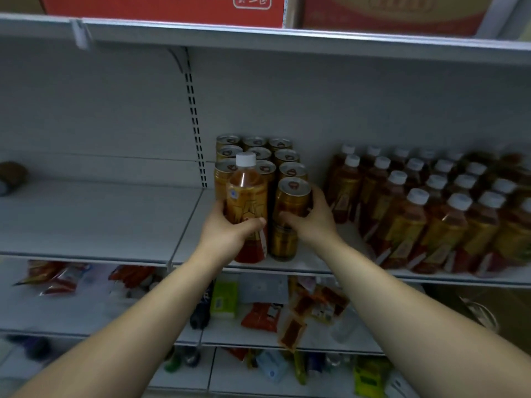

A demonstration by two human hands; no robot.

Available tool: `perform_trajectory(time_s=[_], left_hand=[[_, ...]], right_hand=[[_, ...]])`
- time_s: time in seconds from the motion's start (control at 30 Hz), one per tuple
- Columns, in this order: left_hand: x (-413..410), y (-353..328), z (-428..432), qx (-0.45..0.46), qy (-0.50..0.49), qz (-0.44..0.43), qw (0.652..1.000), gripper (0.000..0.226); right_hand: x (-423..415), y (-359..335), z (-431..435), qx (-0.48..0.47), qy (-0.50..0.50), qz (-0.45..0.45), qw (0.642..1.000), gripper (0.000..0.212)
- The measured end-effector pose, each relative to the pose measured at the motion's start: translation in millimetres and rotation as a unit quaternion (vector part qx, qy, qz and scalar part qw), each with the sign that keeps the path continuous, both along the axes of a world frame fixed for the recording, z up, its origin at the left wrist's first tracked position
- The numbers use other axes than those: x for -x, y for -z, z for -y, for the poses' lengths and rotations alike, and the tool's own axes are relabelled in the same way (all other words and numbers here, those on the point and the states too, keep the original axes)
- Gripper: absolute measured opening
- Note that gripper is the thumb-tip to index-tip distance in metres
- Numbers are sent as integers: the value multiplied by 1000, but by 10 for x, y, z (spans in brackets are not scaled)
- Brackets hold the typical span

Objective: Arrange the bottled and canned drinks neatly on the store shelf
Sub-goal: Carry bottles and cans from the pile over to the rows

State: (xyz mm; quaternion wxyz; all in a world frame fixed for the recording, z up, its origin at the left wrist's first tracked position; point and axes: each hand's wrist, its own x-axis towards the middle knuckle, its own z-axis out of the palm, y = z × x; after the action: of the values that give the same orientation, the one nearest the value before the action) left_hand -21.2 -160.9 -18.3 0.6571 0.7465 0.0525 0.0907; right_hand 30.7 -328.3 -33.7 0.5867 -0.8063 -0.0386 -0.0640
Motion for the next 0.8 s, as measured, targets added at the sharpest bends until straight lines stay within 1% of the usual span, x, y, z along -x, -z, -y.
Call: perform_trajectory(time_s=[0.1, 0.27, 0.33, 0.4, 0.47, 0.53, 0.63, 0.7, 0.8], left_hand=[[-23, 3, -15, -4, 14, 3, 1000, 56], [-66, 11, 16, -18, 37, 22, 999, 56], [-67, -8, 86, -24, 56, 26, 998, 59], [-64, -42, 204, -26, 77, 29, 996, 61], [-54, -94, 380, -28, 98, 36, 994, 58], [-42, -123, 600, -30, 121, 39, 991, 56], [-40, -107, 973, -48, 144, 47, 987, 53], [-66, -82, 1227, -58, 146, 52, 986, 58], [-172, -22, 1581, -54, 139, 31, 988, 68]], right_hand=[[-40, 8, -50, 34, -9, 13, 999, 74], [18, -132, 47, 86, -30, 3, 996, 75], [-1, -255, 226, 141, -12, 7, 990, 83], [-65, -410, 494, 237, 34, 24, 971, 82], [-138, -568, 814, 325, 62, 53, 942, 74], [-215, -686, 1142, 389, 74, 72, 915, 69], [-312, -798, 1606, 450, 97, 58, 886, 62], [-424, -822, 1886, 485, 96, 43, 868, 67], [-591, -802, 2227, 504, 66, 1, 861, 85]])
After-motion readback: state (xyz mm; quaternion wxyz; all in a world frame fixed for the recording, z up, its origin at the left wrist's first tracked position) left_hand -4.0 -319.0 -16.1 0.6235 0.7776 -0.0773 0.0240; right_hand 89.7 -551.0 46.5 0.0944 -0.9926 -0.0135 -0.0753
